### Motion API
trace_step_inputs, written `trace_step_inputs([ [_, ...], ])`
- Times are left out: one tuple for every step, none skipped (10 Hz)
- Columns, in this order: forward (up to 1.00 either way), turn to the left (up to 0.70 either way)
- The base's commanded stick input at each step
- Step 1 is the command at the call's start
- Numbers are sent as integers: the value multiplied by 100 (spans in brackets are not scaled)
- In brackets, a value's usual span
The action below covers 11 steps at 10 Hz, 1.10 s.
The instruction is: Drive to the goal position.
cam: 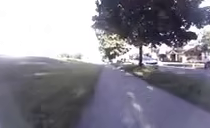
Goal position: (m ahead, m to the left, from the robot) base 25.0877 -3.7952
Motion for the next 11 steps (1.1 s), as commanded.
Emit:
trace_step_inputs([
  [100, 0],
  [100, 0],
  [100, 0],
  [100, 0],
  [100, 0],
  [100, 0],
  [100, 0],
  [100, 0],
  [100, 0],
  [100, 0],
  [100, 0],
])
